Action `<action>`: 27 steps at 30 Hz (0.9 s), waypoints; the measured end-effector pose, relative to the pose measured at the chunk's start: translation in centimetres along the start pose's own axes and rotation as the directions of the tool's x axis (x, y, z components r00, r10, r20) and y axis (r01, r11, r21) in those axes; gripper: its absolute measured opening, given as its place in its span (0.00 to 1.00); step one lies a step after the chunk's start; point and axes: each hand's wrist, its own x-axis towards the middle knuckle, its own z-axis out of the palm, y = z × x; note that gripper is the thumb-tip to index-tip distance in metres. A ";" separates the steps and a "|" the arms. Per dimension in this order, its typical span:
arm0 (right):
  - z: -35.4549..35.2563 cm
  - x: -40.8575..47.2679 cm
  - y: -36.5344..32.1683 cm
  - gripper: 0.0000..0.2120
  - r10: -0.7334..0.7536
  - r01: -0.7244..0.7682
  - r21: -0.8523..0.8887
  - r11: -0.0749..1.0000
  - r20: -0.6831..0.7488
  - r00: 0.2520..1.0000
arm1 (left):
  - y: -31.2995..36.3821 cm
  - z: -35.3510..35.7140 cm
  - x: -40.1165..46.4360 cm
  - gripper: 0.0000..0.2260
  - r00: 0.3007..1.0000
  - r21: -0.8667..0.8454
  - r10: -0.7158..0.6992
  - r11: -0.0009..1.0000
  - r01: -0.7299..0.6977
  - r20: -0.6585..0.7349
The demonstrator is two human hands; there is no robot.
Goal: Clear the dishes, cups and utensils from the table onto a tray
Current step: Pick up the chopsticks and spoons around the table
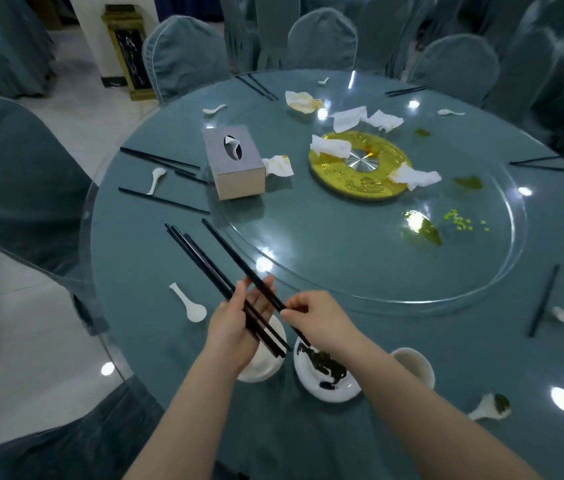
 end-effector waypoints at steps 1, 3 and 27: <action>0.4 -0.4 -0.1 0.09 -0.004 0.004 0.006 1.000 -0.004 1.000 | 0.0 -0.3 -0.2 0.13 1.000 0.012 -0.011 1.000 0.011 -0.004; 1.4 -1.0 -0.3 0.08 -0.012 0.012 0.019 1.000 0.003 1.000 | 0.1 -1.1 -0.7 0.12 0.999 0.048 -0.033 0.998 0.033 0.005; 11.3 11.7 -5.5 0.06 0.013 0.014 -0.210 0.978 0.127 0.992 | 10.3 -14.8 -0.8 0.10 0.938 -0.131 0.144 0.972 -0.193 -0.316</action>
